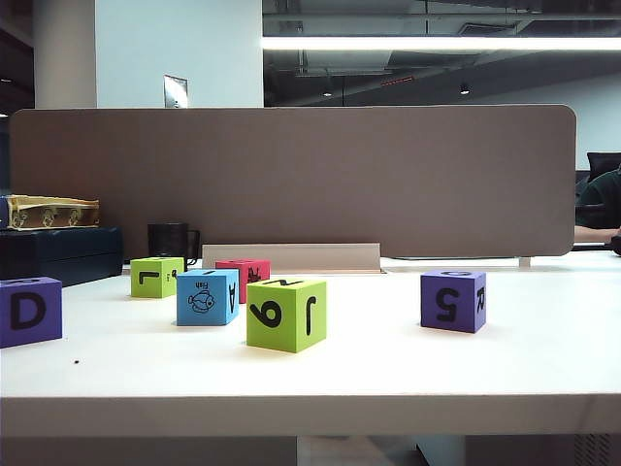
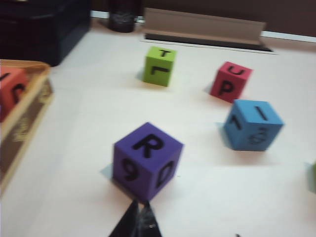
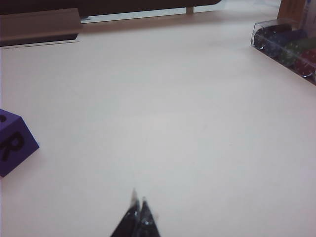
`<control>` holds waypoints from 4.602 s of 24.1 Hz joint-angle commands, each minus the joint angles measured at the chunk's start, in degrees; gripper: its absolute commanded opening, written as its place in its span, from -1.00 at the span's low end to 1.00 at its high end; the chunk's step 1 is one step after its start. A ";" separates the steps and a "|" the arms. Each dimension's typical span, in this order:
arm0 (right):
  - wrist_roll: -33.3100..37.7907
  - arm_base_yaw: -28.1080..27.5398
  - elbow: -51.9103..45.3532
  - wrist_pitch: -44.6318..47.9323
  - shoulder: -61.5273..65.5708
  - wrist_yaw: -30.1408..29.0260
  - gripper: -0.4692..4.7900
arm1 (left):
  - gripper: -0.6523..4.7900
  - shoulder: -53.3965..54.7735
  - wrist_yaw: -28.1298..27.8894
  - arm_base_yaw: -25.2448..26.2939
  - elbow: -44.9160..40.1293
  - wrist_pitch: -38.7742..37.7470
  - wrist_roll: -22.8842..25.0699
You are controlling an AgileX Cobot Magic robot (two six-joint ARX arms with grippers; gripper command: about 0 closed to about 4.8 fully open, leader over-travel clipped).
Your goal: Select the appropriate blocks from the scattered letter blocks on the table and arrange them in a row to spell out "TURING".
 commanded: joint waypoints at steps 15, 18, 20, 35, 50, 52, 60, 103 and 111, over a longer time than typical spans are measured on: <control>1.66 0.00 11.52 -1.77 -0.22 -0.17 -0.83 | -0.78 0.02 2.80 0.04 5.42 1.14 -1.90; 1.66 0.00 13.20 -3.28 0.17 -0.44 -0.83 | -0.78 0.04 2.78 0.04 6.95 1.11 -1.90; 1.66 0.00 14.36 -3.89 0.76 -1.97 -0.83 | -0.78 0.04 2.80 0.04 8.02 1.09 -1.90; 1.57 0.02 25.94 -5.64 16.79 -13.00 -0.83 | -0.78 0.87 4.46 0.04 13.94 0.37 -2.75; -0.46 7.32 37.97 -5.20 39.01 -20.65 -0.83 | -0.78 26.14 6.75 0.07 22.27 3.58 -3.52; -2.32 9.88 38.80 -5.18 40.96 -20.57 -0.83 | -0.78 30.08 6.67 0.07 24.63 3.58 -3.50; -3.85 20.09 41.18 -4.33 48.57 -18.99 -0.83 | -0.78 45.88 6.84 -0.09 35.39 3.45 -3.52; -1.86 24.96 41.83 -11.32 49.94 -10.97 -0.83 | -0.55 77.90 19.47 -21.40 55.80 -2.43 -2.67; -1.90 24.96 41.81 -15.34 49.94 -9.92 -0.83 | -0.07 82.86 12.07 -28.37 55.80 -4.33 -1.68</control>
